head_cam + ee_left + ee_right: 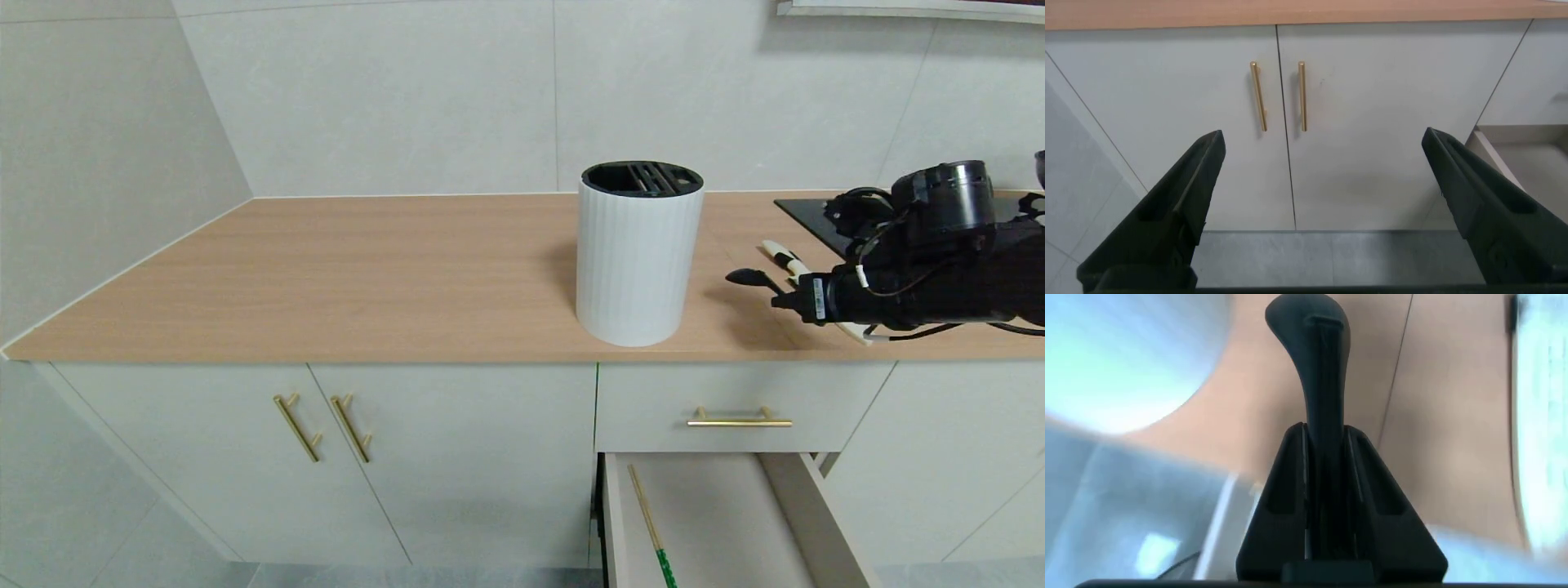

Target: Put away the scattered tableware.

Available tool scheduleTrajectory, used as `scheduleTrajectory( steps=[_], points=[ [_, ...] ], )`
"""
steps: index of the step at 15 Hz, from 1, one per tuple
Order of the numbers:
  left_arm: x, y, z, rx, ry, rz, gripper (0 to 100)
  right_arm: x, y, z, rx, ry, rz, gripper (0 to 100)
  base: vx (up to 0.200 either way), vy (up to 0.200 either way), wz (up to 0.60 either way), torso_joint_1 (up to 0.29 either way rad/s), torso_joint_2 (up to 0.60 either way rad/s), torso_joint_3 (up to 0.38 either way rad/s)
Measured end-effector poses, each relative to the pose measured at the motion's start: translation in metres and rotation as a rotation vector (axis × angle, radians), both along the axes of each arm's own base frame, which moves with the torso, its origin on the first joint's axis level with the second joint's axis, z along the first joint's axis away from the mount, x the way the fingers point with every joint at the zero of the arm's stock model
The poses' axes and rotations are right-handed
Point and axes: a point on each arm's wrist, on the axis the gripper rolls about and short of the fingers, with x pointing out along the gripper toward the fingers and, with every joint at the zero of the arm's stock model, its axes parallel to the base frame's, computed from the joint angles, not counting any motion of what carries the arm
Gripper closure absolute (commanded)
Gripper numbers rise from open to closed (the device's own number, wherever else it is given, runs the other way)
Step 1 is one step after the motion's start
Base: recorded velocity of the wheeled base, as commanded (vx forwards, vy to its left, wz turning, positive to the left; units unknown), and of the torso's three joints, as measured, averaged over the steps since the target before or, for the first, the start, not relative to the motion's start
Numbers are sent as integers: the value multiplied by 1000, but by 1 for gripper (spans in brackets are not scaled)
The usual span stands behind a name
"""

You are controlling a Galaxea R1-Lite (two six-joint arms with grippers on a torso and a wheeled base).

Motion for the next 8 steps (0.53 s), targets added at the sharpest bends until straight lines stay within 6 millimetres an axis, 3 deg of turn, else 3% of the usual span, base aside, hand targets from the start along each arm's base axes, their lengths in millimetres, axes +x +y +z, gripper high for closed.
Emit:
scheduleTrajectory(
  steps=[3, 8],
  points=[
    [0, 0, 0, 0, 0, 0, 0, -37, -1, 15, 32, -8, 2, 100, 0, 0, 0, 0, 0, 0],
    [0, 0, 0, 0, 0, 0, 0, -88, -8, 6, 26, 25, 10, 100, 0, 0, 0, 0, 0, 0]
  ],
)
